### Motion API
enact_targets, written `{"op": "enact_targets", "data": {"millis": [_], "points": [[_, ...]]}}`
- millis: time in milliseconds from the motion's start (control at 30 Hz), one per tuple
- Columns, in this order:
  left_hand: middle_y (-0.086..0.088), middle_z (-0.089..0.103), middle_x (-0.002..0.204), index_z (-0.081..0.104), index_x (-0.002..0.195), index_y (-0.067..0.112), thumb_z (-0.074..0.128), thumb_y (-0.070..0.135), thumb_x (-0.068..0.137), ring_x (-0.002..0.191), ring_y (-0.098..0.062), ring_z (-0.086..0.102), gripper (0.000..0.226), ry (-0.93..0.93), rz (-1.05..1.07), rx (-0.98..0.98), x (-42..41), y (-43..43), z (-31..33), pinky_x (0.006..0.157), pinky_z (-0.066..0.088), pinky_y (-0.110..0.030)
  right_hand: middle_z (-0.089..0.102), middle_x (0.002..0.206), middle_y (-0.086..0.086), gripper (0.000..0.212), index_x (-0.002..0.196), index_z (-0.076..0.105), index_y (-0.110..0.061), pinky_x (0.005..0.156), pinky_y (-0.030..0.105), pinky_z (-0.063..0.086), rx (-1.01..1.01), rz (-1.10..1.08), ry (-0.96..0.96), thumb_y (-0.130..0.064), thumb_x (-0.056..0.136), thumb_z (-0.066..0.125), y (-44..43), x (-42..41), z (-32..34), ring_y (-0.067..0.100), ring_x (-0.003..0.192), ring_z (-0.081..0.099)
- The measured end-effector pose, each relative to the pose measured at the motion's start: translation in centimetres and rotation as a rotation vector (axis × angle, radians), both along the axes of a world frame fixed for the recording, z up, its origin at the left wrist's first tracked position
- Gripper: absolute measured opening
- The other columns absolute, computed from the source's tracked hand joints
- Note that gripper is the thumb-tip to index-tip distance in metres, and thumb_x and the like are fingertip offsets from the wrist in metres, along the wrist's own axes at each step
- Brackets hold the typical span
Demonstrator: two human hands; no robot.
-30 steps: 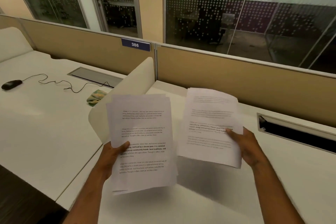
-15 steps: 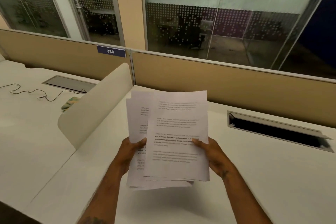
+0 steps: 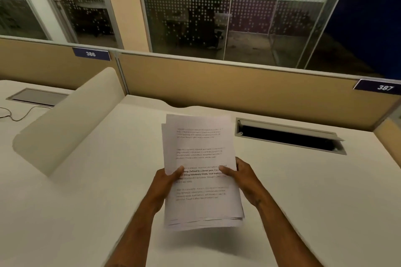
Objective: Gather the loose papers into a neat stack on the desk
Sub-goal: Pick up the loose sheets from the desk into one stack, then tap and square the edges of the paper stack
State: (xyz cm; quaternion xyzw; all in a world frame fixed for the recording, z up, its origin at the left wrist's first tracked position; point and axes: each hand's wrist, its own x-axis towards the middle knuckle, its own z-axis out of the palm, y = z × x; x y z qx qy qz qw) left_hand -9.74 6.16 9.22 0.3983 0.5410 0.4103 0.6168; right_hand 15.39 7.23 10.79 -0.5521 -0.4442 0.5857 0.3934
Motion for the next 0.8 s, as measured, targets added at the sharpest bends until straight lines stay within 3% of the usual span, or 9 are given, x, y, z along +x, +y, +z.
{"op": "enact_targets", "data": {"millis": [100,233,333,433,567,700,800], "points": [[-0.012,0.08,0.108,0.073,0.115,0.009,0.068,0.033,0.091,0.096,-0.032,0.077,0.034,0.016,0.011,0.002,1.9,-0.2,-0.1,0.089,0.06,-0.055,0.073,0.115,0.007,0.025,0.114,0.066,-0.016,0.078,0.03,0.061,0.015,-0.128,-0.056,-0.014,0.089,0.07,0.1,1.9,0.4,0.02,0.096,0.073],[-0.011,0.079,0.112,0.073,0.116,0.009,0.07,0.035,0.089,0.102,-0.031,0.075,0.038,-0.014,0.02,0.071,3.0,0.6,1.8,0.09,0.06,-0.049,0.076,0.106,-0.001,0.02,0.108,0.068,-0.023,0.065,0.019,0.059,0.131,-0.195,-0.07,-0.014,0.091,0.067,-0.2,2.8,2.3,0.011,0.089,0.073],[-0.01,0.079,0.111,0.075,0.113,0.01,0.076,0.04,0.085,0.101,-0.03,0.075,0.041,-0.01,0.018,0.12,3.1,0.8,2.5,0.089,0.061,-0.049,0.075,0.105,-0.007,0.02,0.109,0.068,-0.026,0.066,0.019,0.058,0.204,-0.207,-0.085,-0.015,0.092,0.066,-1.1,3.1,2.5,0.012,0.093,0.071],[-0.007,0.079,0.11,0.075,0.112,0.014,0.086,0.047,0.067,0.101,-0.027,0.075,0.057,0.026,0.003,0.141,3.2,0.1,2.0,0.09,0.061,-0.047,0.075,0.107,-0.006,0.026,0.11,0.068,-0.028,0.071,0.021,0.059,0.192,-0.186,-0.066,-0.016,0.088,0.071,-2.1,3.5,1.5,0.016,0.1,0.071],[-0.006,0.08,0.106,0.074,0.11,0.011,0.091,0.057,0.049,0.097,-0.026,0.077,0.078,0.036,0.044,0.231,3.1,0.1,3.0,0.075,0.063,-0.032,0.075,0.106,0.0,0.037,0.118,0.067,-0.023,0.072,0.029,0.061,0.207,-0.203,0.003,-0.031,0.083,0.075,-2.2,3.2,2.2,0.022,0.097,0.071],[0.006,0.08,0.09,0.073,0.105,0.013,0.08,0.065,0.057,0.081,-0.01,0.075,0.07,0.054,0.114,0.369,3.6,0.8,6.1,0.063,0.057,-0.02,0.072,0.092,0.006,0.054,0.108,0.067,-0.019,0.064,0.028,0.057,0.276,-0.272,-0.02,-0.063,0.076,0.06,-1.6,1.8,4.8,0.019,0.079,0.069],[0.0,0.067,0.071,0.067,0.087,0.0,0.061,0.069,0.077,0.06,-0.003,0.063,0.07,0.084,0.208,0.38,4.9,1.4,8.1,0.055,0.048,-0.018,0.062,0.07,0.006,0.07,0.091,0.063,-0.001,0.056,0.028,0.044,0.273,-0.375,-0.035,-0.068,0.082,0.046,-0.8,1.0,6.0,0.015,0.061,0.057]]}}
